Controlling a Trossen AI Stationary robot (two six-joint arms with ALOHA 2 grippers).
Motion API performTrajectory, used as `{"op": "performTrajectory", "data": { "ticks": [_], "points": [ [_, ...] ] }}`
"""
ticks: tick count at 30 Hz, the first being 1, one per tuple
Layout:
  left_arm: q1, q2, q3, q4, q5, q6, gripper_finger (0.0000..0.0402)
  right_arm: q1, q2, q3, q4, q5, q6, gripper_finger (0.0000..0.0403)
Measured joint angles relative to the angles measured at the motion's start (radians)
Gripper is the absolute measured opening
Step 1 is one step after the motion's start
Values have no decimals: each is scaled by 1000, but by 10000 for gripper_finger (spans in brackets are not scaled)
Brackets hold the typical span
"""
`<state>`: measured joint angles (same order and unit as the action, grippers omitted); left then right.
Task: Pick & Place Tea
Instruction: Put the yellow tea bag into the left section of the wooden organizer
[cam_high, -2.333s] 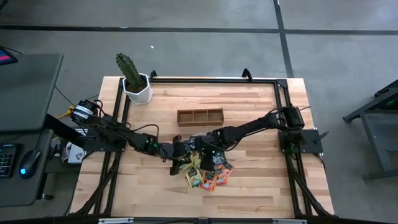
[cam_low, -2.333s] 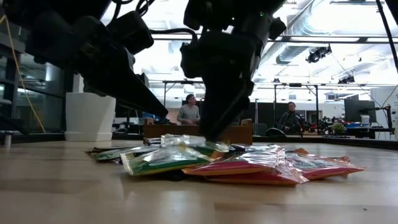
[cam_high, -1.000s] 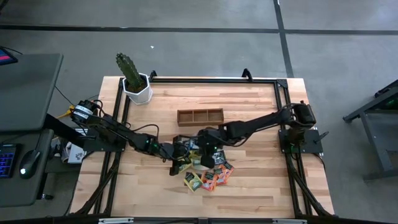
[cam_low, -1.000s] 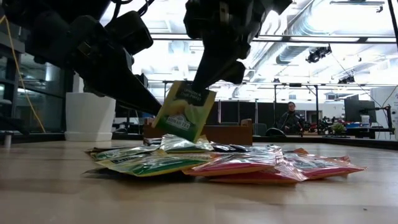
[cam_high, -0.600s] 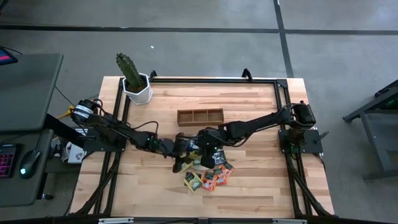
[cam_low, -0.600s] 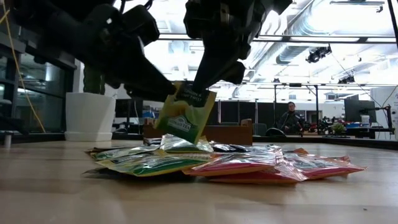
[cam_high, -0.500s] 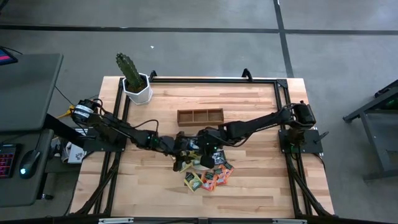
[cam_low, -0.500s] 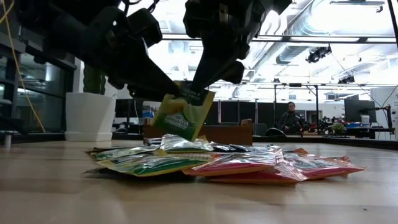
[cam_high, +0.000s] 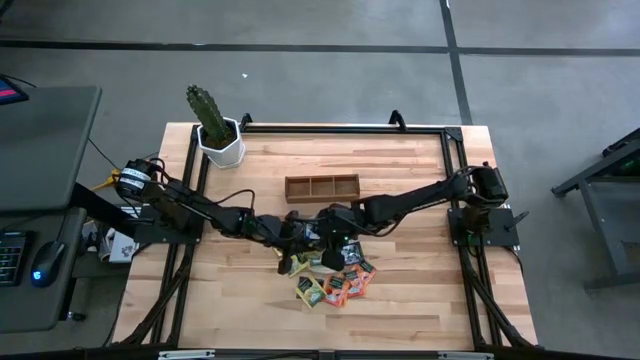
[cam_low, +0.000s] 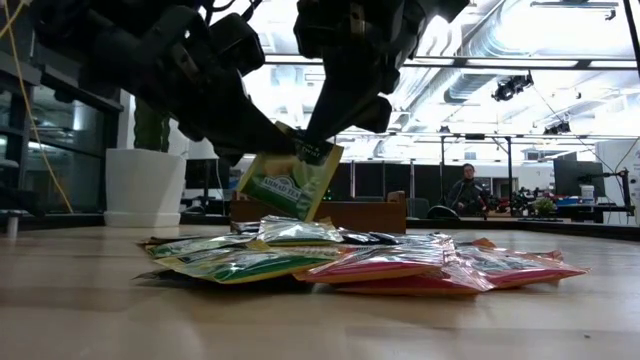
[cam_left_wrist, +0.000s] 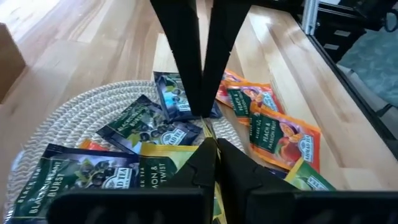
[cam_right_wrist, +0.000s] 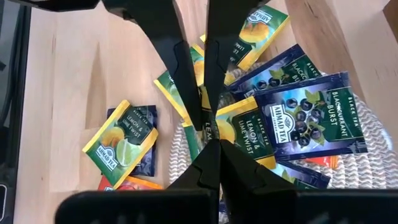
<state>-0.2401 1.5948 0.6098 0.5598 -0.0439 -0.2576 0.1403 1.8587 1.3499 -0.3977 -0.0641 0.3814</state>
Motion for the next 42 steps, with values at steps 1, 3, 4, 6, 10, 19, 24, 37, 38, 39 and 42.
{"op": "performTrajectory", "data": {
  "ticks": [1, 3, 4, 6, 10, 19, 24, 37, 38, 39, 42],
  "points": [
    [0, 0, 0, -1, 4, 6, 3, 0, 0, 0, 0, 3, 2, 0],
    [0, 0, 0, -3, -2, 14, 2, 0, 0, 0, -1, 7, 7, 0],
    [0, 0, 0, -4, -6, 18, 1, 0, 0, 0, -2, 9, 7, 0],
    [1, 0, 0, -5, -24, 18, 1, 0, -11, 0, -24, 34, 15, 0],
    [1, 0, 0, -27, -41, 17, 1, 0, -74, 0, -110, 134, 43, 0],
    [124, -57, -1, -43, 10, 99, 0, 0, -297, -57, -223, 264, 176, 50],
    [257, -191, -1, -116, 37, 221, 0, 6, -422, -233, -140, 289, 296, 112],
    [604, -361, -1, -256, 253, 426, 0, 29, -546, -571, 377, 212, 422, 181],
    [623, -354, -4, -248, 269, 431, 0, 29, -546, -574, 389, 212, 423, 181],
    [643, -347, -12, -237, 278, 432, 0, 29, -546, -576, 398, 212, 423, 181],
    [703, -343, -61, -158, 334, 407, 0, 29, -546, -577, 423, 214, 423, 181]
  ]
}}
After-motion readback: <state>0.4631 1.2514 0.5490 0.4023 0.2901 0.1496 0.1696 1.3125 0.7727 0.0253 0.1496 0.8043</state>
